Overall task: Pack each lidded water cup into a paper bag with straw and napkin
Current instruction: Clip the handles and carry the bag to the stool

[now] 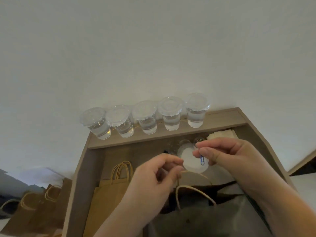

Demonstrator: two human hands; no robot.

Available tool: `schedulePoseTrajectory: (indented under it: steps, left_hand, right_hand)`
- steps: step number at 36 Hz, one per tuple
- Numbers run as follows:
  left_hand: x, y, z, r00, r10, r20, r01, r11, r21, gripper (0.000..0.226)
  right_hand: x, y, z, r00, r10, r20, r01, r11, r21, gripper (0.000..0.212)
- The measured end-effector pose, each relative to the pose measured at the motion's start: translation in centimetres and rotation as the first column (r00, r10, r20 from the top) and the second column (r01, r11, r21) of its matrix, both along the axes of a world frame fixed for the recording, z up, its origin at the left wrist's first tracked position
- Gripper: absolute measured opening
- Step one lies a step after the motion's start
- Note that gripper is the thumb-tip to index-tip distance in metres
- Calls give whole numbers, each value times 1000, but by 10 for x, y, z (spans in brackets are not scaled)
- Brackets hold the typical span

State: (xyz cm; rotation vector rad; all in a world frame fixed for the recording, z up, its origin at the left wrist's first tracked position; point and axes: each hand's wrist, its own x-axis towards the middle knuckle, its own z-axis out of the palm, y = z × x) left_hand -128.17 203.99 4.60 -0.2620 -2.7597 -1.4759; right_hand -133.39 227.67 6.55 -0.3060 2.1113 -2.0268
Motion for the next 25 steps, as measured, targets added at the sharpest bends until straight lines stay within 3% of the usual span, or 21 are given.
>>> schedulePoseTrajectory:
  steps: [5, 8, 12, 16, 21, 25]
  left_hand:
    - [-20, 11, 13, 995, -86, 49, 84, 995, 54, 31]
    - [-22, 14, 13, 992, -103, 75, 92, 986, 136, 19]
    - [-19, 17, 12, 992, -105, 72, 95, 987, 127, 7]
    - [-18, 19, 16, 983, -153, 104, 139, 982, 129, 17]
    - [-21, 22, 20, 982, -175, 73, 163, 977, 138, 6]
    - [-20, 22, 18, 986, -160, 55, 149, 975, 164, 6]
  right_hand:
    - [19, -21, -2, 994, -89, -66, 91, 996, 26, 21]
    - [28, -26, -8, 984, -159, -83, 160, 987, 0, 23]
    - [37, -22, -14, 964, -244, -106, 248, 968, 27, 20]
    - [44, -19, -13, 958, -256, -126, 264, 963, 53, 19]
    - [44, -22, -12, 956, -274, -101, 273, 962, -23, 19]
    - [42, -19, -13, 960, -247, -130, 251, 968, 15, 22]
